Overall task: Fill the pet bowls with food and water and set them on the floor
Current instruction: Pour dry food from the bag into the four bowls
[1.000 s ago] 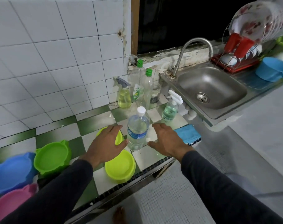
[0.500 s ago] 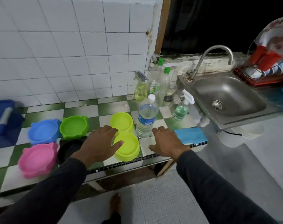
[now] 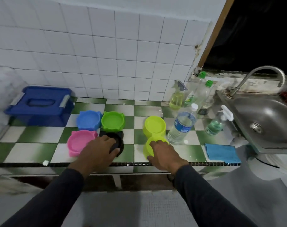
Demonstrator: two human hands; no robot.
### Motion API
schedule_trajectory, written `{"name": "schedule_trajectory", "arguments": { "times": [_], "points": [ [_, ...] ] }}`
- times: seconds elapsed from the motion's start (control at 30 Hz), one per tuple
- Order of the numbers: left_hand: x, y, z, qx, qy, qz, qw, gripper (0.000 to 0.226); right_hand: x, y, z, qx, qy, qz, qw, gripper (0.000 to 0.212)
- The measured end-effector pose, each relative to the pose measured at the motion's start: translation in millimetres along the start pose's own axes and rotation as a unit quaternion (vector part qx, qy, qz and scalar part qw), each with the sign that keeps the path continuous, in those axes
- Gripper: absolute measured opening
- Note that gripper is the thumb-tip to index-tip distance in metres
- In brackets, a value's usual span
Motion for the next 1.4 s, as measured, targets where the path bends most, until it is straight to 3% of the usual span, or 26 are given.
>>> {"name": "schedule_trajectory", "arguments": {
  "times": [0.8, 1.03, 1.4],
  "points": [
    [79.4, -323.9, -149.2, 0.125, 0.036, 0.022, 0.991, 0.047, 22.1, -377.8, 48.6, 0.124, 0.037, 0.003, 0.992, 0.045],
    [91.0, -385.5, -135.8, 0.145, 0.057, -0.014, 0.988, 0.048, 32.4, -431.5, 84.0, 0.121, 0.024, 0.008, 0.992, 0.044],
    [94.2, -448.8, -74.9, 0.170, 0.065, -0.022, 0.983, 0.049, 41.9, -463.8, 169.5, 0.134, 0.023, 0.031, 0.990, 0.051]
  ]
}}
Point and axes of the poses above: each hand's wrist, its own z-axis towards the middle knuckle, its own x-axis out of the back of the hand, y = z × x, the point moved 7 cm from there along z, towards the middle knuckle, and after that the axes turned 12 degrees about -x, right-handed, at the moved point
